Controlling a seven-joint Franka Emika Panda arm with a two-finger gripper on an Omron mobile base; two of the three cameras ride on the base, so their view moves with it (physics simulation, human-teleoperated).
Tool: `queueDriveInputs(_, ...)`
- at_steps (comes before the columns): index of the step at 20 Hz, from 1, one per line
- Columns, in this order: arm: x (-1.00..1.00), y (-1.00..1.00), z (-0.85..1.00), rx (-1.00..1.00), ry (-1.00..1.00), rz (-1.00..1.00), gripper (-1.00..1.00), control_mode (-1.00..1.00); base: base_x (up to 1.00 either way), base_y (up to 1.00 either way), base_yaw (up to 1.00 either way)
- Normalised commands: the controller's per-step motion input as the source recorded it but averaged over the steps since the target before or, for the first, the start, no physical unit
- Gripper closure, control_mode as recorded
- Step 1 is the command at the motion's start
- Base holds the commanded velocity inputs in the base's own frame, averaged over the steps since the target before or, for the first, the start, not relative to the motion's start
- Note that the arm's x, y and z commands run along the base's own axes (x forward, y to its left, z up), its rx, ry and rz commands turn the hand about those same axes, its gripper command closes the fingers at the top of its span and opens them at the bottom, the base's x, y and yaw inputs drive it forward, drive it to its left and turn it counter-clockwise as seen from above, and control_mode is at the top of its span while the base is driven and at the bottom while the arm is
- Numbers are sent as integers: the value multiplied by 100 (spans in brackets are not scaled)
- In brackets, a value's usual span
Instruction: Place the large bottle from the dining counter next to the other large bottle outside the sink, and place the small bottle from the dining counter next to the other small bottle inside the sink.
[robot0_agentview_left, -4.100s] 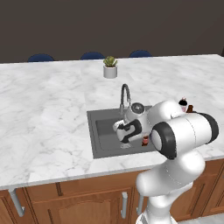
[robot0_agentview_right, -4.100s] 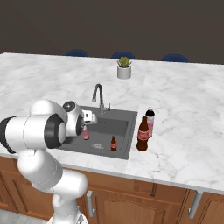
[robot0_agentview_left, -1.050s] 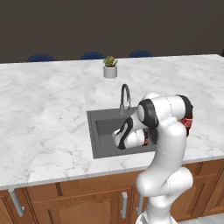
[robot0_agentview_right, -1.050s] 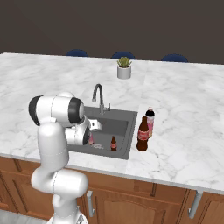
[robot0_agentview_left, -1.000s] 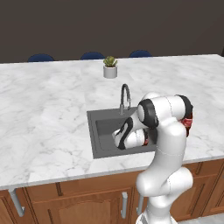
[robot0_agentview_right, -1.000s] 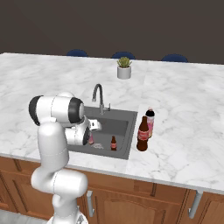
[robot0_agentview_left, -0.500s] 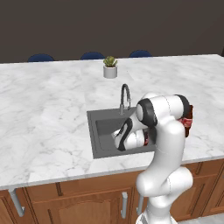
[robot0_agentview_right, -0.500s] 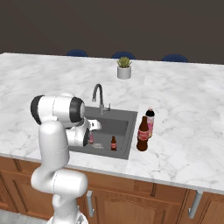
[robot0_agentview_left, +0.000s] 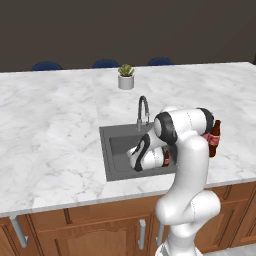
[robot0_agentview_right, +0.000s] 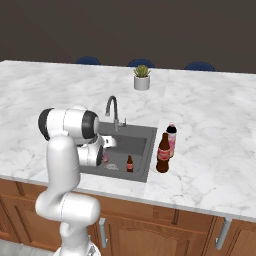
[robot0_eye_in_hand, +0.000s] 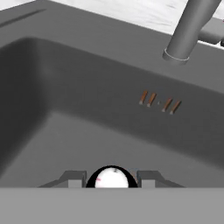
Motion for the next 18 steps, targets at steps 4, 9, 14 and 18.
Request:
queueDriveInputs(4, 20, 0, -13, 0, 0, 0, -100, -100, 0, 0, 0)
queueDriveInputs(9, 7, -5, -7, 0, 0, 0, -100, -100, 0, 0, 0)
queueDriveInputs(14, 0, -19, -3, 0, -1, 0, -100, -100, 0, 0, 0)
queueDriveInputs(18, 0, -24, -2, 0, -2, 0, -100, -100, 0, 0, 0)
